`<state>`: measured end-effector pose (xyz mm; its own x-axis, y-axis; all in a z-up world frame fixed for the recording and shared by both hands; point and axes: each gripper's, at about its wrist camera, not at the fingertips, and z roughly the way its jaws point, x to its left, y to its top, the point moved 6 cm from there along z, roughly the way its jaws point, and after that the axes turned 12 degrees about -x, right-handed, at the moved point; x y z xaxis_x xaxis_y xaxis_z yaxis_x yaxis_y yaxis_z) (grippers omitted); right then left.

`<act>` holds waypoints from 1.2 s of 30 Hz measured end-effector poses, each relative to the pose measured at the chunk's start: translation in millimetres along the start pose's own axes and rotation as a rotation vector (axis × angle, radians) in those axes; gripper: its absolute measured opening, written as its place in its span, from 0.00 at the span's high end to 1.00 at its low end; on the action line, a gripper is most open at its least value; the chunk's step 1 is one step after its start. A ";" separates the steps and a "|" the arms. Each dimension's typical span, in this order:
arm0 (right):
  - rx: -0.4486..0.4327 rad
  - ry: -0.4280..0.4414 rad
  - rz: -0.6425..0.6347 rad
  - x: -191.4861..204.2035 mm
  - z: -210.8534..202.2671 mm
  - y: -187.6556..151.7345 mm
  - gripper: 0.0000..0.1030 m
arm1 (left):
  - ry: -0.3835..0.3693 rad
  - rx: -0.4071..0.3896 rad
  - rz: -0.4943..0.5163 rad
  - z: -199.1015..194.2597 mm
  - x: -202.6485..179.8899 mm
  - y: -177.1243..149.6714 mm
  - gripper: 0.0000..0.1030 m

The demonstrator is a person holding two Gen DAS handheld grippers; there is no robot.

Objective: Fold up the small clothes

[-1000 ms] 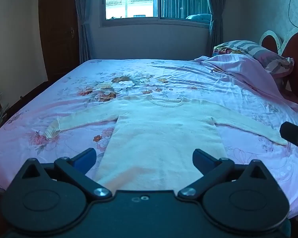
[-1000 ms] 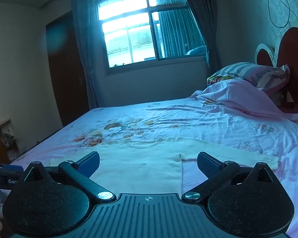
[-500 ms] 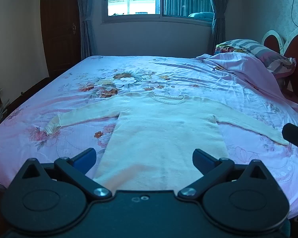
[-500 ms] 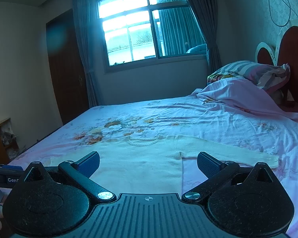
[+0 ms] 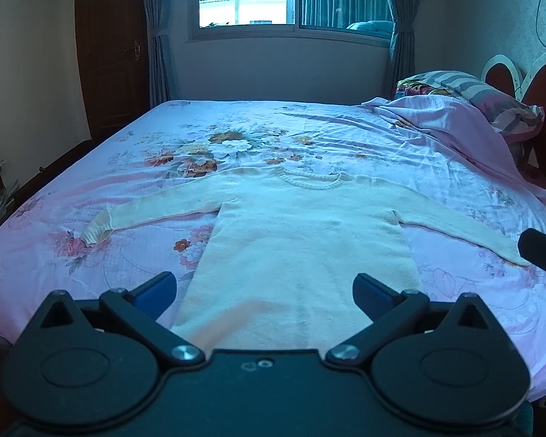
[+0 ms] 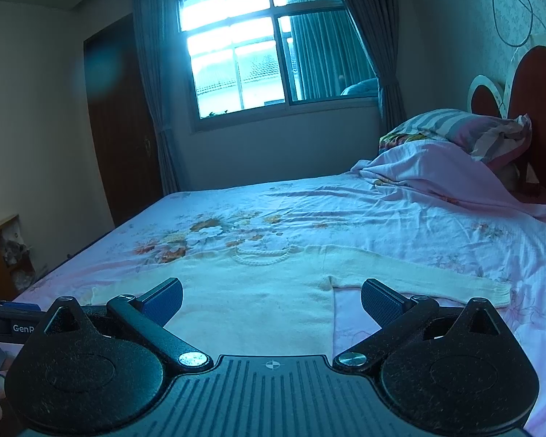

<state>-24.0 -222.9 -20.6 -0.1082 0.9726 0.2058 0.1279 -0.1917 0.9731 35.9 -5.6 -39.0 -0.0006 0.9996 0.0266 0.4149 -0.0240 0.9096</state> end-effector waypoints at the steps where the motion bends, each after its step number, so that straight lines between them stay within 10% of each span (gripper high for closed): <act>1: 0.000 -0.001 0.001 -0.2 0.0 -0.2 0.00 | 0.002 0.000 0.001 0.2 -0.6 -0.3 0.01; 36: 0.095 -0.010 0.094 1.2 25.9 -35.9 0.00 | 0.054 0.045 0.029 43.2 19.3 -13.4 0.01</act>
<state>-3.2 -211.4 -58.0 -0.0812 0.9525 0.2937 0.2296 -0.2689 0.9354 69.7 14.5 -68.5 -0.0369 0.9964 0.0763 0.4562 -0.0512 0.8884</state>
